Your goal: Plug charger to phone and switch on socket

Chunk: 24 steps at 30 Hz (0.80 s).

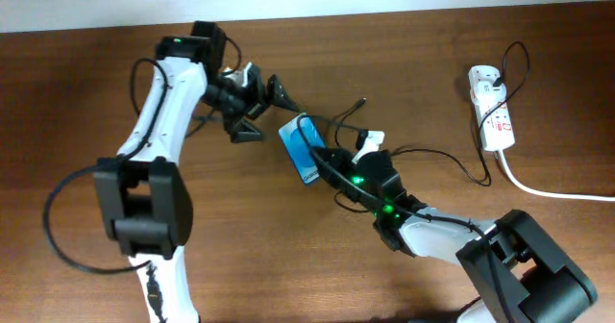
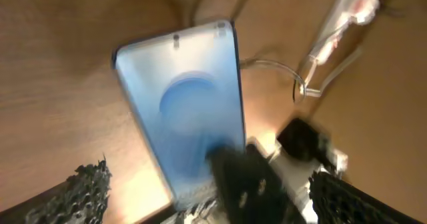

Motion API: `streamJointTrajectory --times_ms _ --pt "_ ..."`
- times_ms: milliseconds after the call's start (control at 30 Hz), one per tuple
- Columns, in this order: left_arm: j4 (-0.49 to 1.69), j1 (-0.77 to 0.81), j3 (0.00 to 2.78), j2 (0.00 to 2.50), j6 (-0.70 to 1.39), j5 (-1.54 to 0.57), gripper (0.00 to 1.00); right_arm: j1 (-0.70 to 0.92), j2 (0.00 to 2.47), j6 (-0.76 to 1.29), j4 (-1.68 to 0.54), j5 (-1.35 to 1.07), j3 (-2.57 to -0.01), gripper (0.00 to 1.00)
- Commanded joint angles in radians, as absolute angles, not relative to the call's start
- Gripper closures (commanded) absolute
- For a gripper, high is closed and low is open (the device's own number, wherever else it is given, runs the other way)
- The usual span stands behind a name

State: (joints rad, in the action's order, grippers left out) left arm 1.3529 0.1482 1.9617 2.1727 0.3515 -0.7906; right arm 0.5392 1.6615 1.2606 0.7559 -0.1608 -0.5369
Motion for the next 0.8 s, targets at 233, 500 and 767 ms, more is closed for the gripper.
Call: streamJointTrajectory --times_ms 233,500,767 --pt "1.374 0.009 1.751 1.613 0.165 -0.62 0.15 0.41 1.656 1.266 0.782 -0.492 -0.556 0.96" --pt "0.576 0.014 1.015 1.458 0.799 -0.797 0.04 0.379 1.656 1.721 0.837 -0.635 -0.556 0.96" --pt "0.452 0.107 0.956 1.458 1.22 -0.721 0.1 0.381 1.656 1.866 0.845 -0.696 -0.556 0.96"
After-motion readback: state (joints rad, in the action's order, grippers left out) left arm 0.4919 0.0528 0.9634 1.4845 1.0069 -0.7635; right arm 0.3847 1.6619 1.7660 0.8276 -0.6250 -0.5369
